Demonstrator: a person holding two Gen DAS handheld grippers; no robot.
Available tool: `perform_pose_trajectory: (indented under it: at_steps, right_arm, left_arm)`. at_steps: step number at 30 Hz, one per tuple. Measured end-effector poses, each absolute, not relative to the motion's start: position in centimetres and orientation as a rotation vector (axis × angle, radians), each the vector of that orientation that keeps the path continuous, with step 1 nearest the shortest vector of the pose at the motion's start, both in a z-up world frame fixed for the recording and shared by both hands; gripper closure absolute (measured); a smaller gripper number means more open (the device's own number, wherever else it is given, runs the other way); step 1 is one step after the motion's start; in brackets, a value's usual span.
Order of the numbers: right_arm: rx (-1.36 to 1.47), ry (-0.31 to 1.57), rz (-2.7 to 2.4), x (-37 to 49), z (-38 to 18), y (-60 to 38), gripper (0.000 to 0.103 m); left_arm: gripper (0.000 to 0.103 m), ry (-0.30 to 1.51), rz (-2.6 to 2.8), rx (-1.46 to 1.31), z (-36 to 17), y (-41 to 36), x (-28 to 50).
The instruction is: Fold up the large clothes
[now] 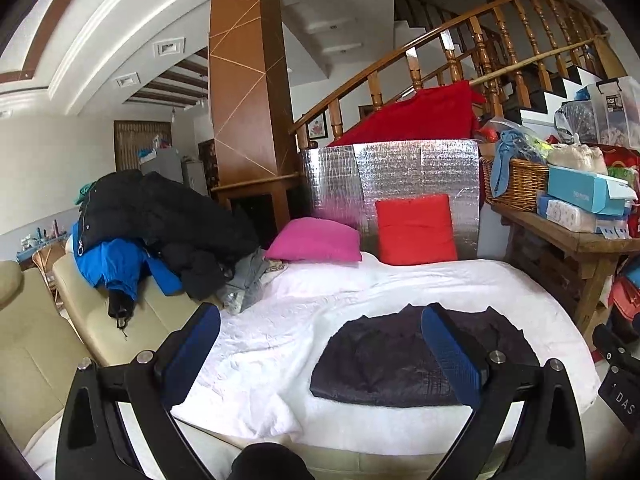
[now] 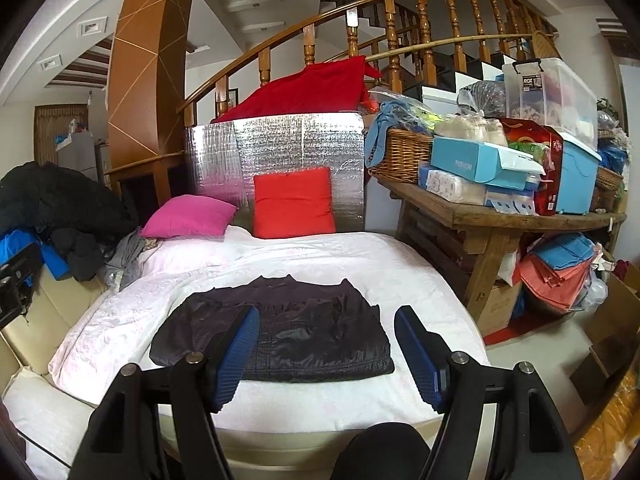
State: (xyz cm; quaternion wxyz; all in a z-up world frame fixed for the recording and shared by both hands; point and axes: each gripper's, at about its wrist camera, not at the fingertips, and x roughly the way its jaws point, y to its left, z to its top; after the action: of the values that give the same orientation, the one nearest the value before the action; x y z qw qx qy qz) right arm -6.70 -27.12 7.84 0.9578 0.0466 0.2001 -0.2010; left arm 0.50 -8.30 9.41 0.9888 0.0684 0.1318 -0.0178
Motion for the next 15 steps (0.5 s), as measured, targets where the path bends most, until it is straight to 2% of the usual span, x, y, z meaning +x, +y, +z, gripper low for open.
perform_pose_trajectory:
  at_steps: [15]
  right_arm:
    - [0.092, 0.429, -0.400, -6.14, 7.44, -26.24, 0.029]
  left_arm:
    - [0.003, 0.273, -0.050, 0.137, 9.42, -7.77, 0.42]
